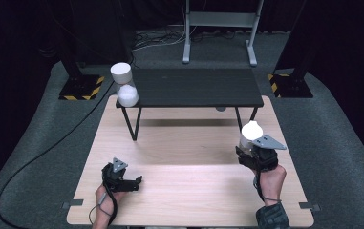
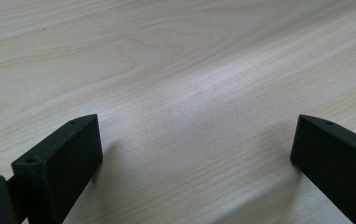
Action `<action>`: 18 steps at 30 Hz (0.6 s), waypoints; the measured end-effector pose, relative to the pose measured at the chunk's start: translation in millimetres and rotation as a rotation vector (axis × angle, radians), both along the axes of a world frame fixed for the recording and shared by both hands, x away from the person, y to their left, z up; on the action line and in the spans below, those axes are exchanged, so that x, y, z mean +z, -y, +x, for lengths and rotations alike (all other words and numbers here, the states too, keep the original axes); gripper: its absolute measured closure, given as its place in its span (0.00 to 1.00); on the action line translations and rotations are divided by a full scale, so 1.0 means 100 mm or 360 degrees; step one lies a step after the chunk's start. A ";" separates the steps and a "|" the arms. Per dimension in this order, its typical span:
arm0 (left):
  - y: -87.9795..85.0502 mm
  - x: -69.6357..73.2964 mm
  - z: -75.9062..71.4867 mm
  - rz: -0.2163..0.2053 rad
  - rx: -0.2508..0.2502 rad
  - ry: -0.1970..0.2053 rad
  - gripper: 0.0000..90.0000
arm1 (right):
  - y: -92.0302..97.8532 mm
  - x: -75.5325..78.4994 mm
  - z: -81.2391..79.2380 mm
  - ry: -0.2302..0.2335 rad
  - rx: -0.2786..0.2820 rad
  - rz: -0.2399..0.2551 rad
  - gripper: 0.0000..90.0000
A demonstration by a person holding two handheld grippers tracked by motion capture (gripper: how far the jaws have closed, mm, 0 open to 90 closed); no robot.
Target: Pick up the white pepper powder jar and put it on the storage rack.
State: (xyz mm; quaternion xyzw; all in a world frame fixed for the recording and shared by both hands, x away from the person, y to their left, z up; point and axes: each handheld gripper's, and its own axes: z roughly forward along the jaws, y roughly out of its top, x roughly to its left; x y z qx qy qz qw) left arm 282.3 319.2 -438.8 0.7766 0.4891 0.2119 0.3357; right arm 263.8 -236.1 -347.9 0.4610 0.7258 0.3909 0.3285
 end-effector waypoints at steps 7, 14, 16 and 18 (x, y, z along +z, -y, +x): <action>0.00 0.00 0.00 0.0005 -0.0005 -0.0001 0.03 | 0.06 0.07 0.03 0.0009 0.0016 0.0038 0.34; 0.00 0.00 0.00 0.0006 -0.0006 0.0001 0.03 | 0.08 0.16 0.05 0.0025 0.0009 0.0026 0.34; 0.00 0.00 -0.01 0.0006 -0.0006 0.0002 0.03 | 0.08 0.20 0.06 0.0024 0.0010 0.0023 0.34; 0.00 0.00 0.00 0.0004 -0.0007 0.0000 0.03 | 0.09 0.22 0.07 0.0023 0.0011 0.0022 0.34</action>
